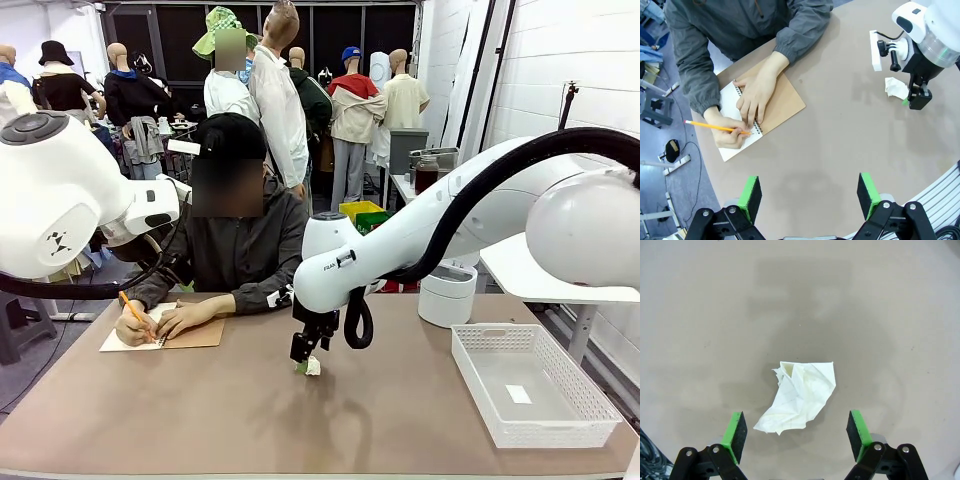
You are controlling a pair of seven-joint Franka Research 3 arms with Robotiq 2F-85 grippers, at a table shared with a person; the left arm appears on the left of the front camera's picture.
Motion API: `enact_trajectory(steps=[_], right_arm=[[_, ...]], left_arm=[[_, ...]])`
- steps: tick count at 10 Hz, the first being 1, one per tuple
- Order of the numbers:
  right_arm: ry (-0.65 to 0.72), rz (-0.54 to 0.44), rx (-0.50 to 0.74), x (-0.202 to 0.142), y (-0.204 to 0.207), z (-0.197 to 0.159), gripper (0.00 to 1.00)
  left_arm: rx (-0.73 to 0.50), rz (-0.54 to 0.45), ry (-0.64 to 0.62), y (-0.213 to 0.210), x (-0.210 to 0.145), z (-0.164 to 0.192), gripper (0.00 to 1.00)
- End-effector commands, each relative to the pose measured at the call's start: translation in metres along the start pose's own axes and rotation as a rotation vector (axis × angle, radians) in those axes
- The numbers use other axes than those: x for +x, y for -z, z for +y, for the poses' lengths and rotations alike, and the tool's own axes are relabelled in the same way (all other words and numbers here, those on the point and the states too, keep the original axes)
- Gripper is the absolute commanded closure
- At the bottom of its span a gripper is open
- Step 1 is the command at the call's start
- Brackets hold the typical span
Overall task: Sort the paper based on its condition.
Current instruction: If a person hands you a paper, place it in the Organizing basket , and if it's crumpled, put it in the Trash can.
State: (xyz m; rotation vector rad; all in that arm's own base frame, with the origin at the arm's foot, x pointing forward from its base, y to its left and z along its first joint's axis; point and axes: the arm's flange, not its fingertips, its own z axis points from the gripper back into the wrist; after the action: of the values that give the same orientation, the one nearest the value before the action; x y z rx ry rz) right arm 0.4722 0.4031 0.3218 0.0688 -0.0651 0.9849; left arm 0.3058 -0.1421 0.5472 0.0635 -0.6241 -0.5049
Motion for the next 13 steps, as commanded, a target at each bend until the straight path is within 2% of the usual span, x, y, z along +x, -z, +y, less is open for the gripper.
enact_trajectory(steps=[1, 2, 4, 12, 13], right_arm=[[0.010, 0.039, -0.026, 0.012, 0.001, 0.002, 0.00], [0.015, 0.057, -0.024, 0.013, 0.002, 0.001, 0.00], [0.035, 0.071, -0.008, 0.016, 0.006, -0.001, 0.31], [0.011, 0.100, 0.005, 0.021, 0.007, 0.002, 0.31], [0.012, 0.108, 0.008, 0.022, 0.007, 0.002, 0.45]], left_arm=[[-0.002, 0.003, 0.012, 0.000, 0.000, 0.001, 0.00], [-0.002, 0.003, 0.012, 0.000, 0.000, 0.001, 0.00], [-0.002, 0.003, 0.012, 0.000, 0.000, 0.001, 0.00], [-0.002, 0.003, 0.012, 0.000, 0.000, 0.001, 0.00], [-0.002, 0.003, 0.012, 0.000, 0.000, 0.001, 0.00]])
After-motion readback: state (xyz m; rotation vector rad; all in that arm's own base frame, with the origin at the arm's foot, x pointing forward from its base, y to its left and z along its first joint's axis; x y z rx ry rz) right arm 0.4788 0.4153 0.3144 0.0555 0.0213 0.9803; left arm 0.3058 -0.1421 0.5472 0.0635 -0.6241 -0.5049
